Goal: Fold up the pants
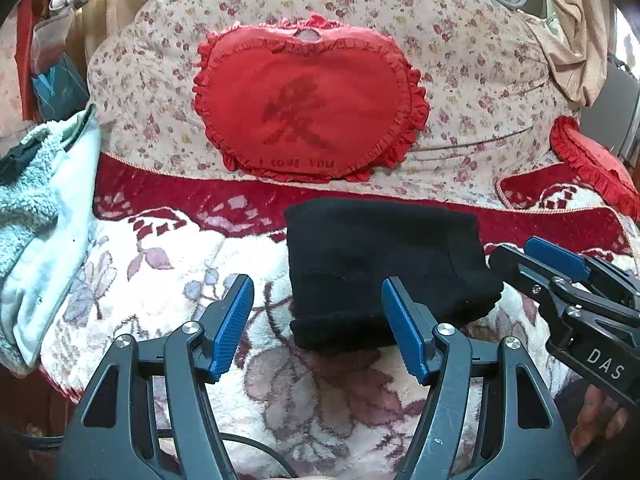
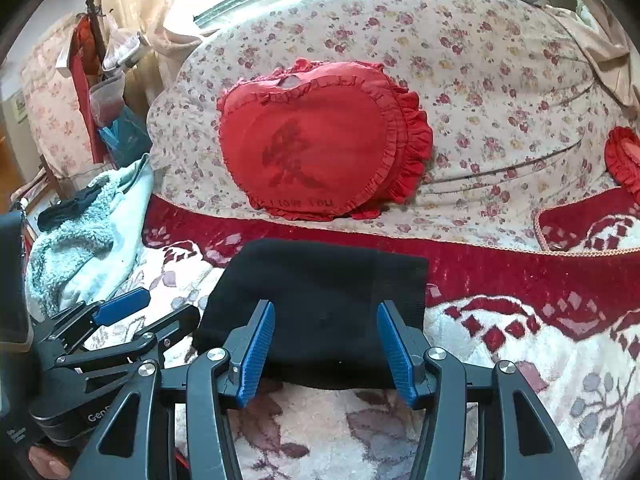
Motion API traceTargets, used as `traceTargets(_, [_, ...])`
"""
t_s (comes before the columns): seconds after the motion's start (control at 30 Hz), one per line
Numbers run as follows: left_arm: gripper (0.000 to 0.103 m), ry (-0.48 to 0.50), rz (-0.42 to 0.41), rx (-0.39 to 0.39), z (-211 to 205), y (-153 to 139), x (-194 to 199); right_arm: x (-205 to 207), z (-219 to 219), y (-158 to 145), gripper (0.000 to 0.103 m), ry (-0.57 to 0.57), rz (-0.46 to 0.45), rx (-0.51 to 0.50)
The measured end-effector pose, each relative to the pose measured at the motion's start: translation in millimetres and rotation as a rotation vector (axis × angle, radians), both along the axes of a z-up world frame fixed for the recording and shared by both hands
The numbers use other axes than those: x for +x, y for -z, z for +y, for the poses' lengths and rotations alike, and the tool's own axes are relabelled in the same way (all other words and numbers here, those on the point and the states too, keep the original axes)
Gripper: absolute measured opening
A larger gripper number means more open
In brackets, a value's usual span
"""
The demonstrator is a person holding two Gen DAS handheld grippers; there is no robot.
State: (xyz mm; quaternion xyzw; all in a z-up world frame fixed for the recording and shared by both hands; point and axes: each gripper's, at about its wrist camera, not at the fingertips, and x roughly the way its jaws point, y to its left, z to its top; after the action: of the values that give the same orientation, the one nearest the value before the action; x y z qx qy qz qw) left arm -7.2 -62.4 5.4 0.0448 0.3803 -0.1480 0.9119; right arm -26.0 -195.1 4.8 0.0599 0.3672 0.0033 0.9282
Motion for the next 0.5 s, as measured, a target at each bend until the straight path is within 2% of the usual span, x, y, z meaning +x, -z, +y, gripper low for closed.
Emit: traceTargets(0.5, [0.067, -0.002, -0.028, -0.005, 5.4, -9.4, -16.3, -9.9, 6.8, -11.6, 0.051, -0.024, -0.015, -0.003])
